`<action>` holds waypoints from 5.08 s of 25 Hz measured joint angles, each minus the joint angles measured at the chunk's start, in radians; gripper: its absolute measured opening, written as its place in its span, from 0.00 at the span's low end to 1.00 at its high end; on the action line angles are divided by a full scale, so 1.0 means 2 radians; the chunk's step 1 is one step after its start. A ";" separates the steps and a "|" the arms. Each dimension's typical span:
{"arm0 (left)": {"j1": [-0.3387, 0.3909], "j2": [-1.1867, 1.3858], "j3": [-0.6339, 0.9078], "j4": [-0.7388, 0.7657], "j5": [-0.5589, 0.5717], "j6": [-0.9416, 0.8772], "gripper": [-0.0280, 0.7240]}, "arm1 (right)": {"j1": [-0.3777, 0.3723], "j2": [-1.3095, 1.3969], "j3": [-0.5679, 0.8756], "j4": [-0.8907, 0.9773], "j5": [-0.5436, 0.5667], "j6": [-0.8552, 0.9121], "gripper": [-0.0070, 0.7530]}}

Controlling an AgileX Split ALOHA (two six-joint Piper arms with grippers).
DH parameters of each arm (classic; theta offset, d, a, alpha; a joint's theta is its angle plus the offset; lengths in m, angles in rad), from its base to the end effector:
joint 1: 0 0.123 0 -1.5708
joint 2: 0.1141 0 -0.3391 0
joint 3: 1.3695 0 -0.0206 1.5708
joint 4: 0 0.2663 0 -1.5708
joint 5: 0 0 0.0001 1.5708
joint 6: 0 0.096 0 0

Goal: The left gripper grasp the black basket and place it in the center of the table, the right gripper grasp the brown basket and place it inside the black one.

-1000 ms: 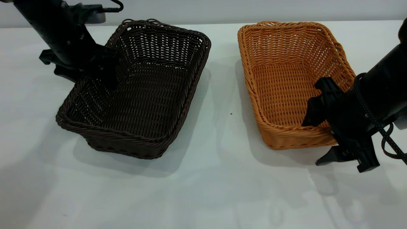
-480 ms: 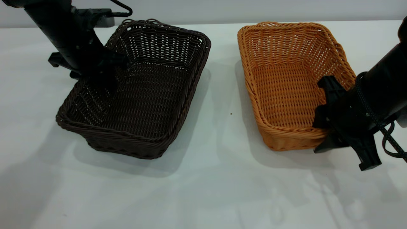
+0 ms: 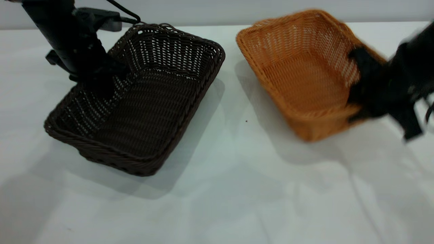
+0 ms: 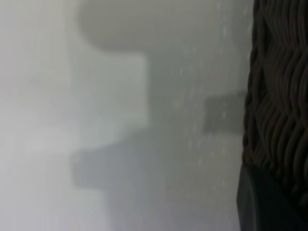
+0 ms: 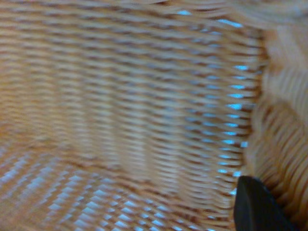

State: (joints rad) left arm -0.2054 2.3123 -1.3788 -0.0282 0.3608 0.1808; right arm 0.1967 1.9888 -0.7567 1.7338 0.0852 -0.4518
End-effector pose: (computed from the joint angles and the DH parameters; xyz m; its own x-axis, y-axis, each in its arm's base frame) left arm 0.4717 -0.0992 0.0699 -0.8721 0.3388 -0.3530 0.3457 0.9373 0.0455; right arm 0.3334 0.0748 0.0947 -0.4726 0.8800 -0.0482 0.7855 0.4453 0.4298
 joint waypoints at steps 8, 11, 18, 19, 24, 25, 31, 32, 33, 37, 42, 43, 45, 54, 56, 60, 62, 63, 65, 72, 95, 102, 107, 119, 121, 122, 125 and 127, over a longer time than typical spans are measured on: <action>-0.043 -0.003 -0.024 0.038 -0.011 0.137 0.15 | -0.102 -0.035 -0.110 -0.181 0.188 -0.017 0.10; -0.071 0.006 -0.043 0.038 -0.011 0.215 0.15 | -0.119 -0.035 -0.158 -0.295 0.255 0.037 0.10; -0.131 0.032 -0.077 0.038 -0.037 0.398 0.15 | -0.127 -0.035 -0.248 -0.467 0.359 0.114 0.10; -0.138 0.036 -0.080 0.039 -0.046 0.414 0.15 | -0.128 -0.035 -0.254 -0.470 0.360 0.116 0.10; -0.161 0.045 -0.081 0.047 -0.079 0.444 0.15 | -0.128 -0.035 -0.258 -0.477 0.369 0.119 0.10; -0.163 0.047 -0.081 0.048 -0.085 0.446 0.15 | -0.128 -0.035 -0.258 -0.477 0.369 0.119 0.10; -0.167 0.051 -0.081 0.052 -0.105 0.447 0.15 | -0.128 -0.035 -0.259 -0.478 0.368 0.120 0.10; -0.168 0.051 -0.081 0.053 -0.106 0.445 0.15 | -0.128 -0.035 -0.259 -0.478 0.368 0.120 0.10; -0.168 0.051 -0.081 0.054 -0.106 0.443 0.15 | -0.128 -0.035 -0.259 -0.478 0.368 0.120 0.10; -0.169 0.051 -0.081 0.058 -0.111 0.436 0.19 | -0.129 -0.035 -0.259 -0.477 0.364 0.120 0.10; -0.172 0.058 -0.081 0.060 -0.135 0.429 0.44 | -0.139 -0.035 -0.263 -0.478 0.363 0.120 0.10; -0.172 0.060 -0.081 0.060 -0.140 0.428 0.50 | -0.143 -0.034 -0.266 -0.479 0.363 0.120 0.10; -0.172 0.060 -0.081 0.060 -0.145 0.427 0.59 | -0.151 -0.034 -0.276 -0.480 0.364 0.120 0.10; -0.173 -0.005 -0.080 0.059 -0.058 0.410 0.67 | -0.215 -0.034 -0.341 -0.480 0.375 0.129 0.10; -0.173 -0.036 -0.080 0.059 -0.018 0.399 0.67 | -0.219 -0.034 -0.341 -0.482 0.379 0.130 0.10; -0.161 -0.116 -0.080 0.059 0.037 0.375 0.67 | -0.210 -0.029 -0.342 -0.492 0.406 0.130 0.10; -0.145 -0.158 -0.079 0.059 0.049 0.366 0.67 | -0.197 -0.019 -0.342 -0.493 0.424 0.130 0.10; -0.136 -0.182 -0.079 0.059 0.052 0.361 0.67 | -0.189 -0.013 -0.342 -0.493 0.431 0.131 0.10; -0.119 -0.224 -0.079 0.059 0.053 0.344 0.67 | -0.167 0.001 -0.342 -0.495 0.448 0.130 0.10; -0.099 -0.338 -0.079 0.059 0.033 0.272 0.67 | -0.045 0.047 -0.343 -0.494 0.473 0.120 0.10; -0.098 -0.368 -0.079 0.059 0.048 0.253 0.67 | 0.022 0.146 -0.347 -0.538 0.430 0.093 0.24; -0.098 -0.368 -0.079 0.059 0.048 0.253 0.67 | 0.022 0.141 -0.351 -0.534 0.448 0.071 0.66; -0.098 -0.378 -0.078 0.059 0.049 0.247 0.67 | 0.022 0.103 -0.351 -0.558 0.501 0.069 0.79; -0.098 -0.498 -0.078 0.058 0.185 0.161 0.67 | 0.022 -0.044 -0.364 -0.622 0.558 0.121 0.71; -0.098 -0.525 -0.078 0.058 0.246 0.136 0.67 | 0.022 -0.095 -0.364 -0.623 0.561 0.136 0.70; -0.098 -0.539 -0.078 0.058 0.271 0.124 0.67 | 0.022 -0.123 -0.364 -0.625 0.561 0.138 0.70; -0.098 -0.574 -0.078 0.068 0.346 0.077 0.67 | 0.022 -0.208 -0.364 -0.644 0.569 0.142 0.69; -0.098 -0.591 -0.078 0.077 0.393 0.042 0.67 | 0.022 -0.260 -0.364 -0.668 0.574 0.144 0.69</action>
State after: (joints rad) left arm -0.4012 1.1303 -1.5354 0.1262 1.1463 0.2643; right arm 0.2398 1.4683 -1.4848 0.3979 1.2332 -0.1633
